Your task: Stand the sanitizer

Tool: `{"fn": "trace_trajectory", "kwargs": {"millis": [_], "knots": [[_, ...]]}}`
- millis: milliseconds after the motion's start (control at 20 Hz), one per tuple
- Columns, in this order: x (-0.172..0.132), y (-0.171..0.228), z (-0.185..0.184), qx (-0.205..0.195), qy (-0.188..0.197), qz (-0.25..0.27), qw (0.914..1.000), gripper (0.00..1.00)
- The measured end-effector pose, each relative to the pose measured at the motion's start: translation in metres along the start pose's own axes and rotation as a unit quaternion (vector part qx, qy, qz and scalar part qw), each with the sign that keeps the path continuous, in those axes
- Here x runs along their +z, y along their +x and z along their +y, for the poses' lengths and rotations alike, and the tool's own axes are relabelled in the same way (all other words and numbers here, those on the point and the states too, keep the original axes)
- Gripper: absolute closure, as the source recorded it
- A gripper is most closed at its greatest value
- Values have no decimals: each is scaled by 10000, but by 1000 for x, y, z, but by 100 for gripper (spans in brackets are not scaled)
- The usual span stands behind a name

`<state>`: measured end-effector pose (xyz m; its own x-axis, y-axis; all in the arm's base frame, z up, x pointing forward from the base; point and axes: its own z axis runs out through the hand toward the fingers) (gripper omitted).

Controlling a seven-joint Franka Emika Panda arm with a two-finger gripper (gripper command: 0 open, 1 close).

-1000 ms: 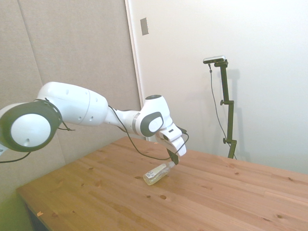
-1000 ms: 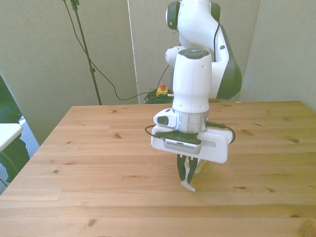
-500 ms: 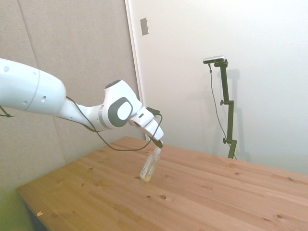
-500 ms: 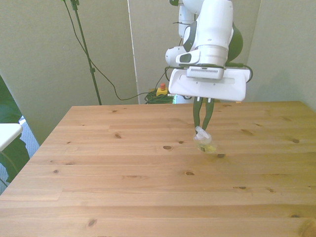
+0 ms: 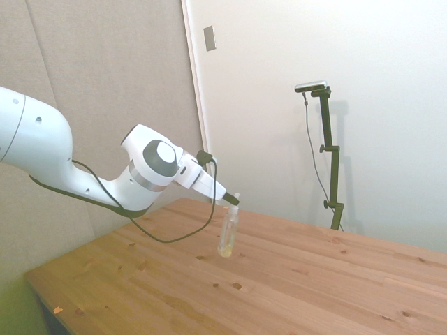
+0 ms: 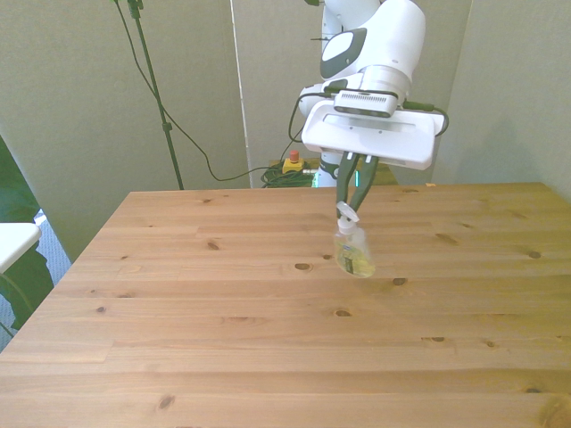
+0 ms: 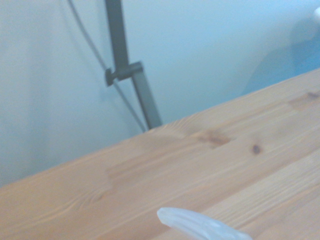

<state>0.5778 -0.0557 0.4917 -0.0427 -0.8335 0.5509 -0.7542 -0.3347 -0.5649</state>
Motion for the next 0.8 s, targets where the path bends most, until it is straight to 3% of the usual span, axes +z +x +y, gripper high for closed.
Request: {"fn": "trace_trajectory", "kwargs": {"millis": [250,550,600,800], "knots": [[27,-11,-2,166,235,732,9969,100],[56,-46,21,204,335,1136,9928,100],[55,-46,21,205,328,1127,9929,0],[55,-48,22,180,331,1123,9930,0]]}}
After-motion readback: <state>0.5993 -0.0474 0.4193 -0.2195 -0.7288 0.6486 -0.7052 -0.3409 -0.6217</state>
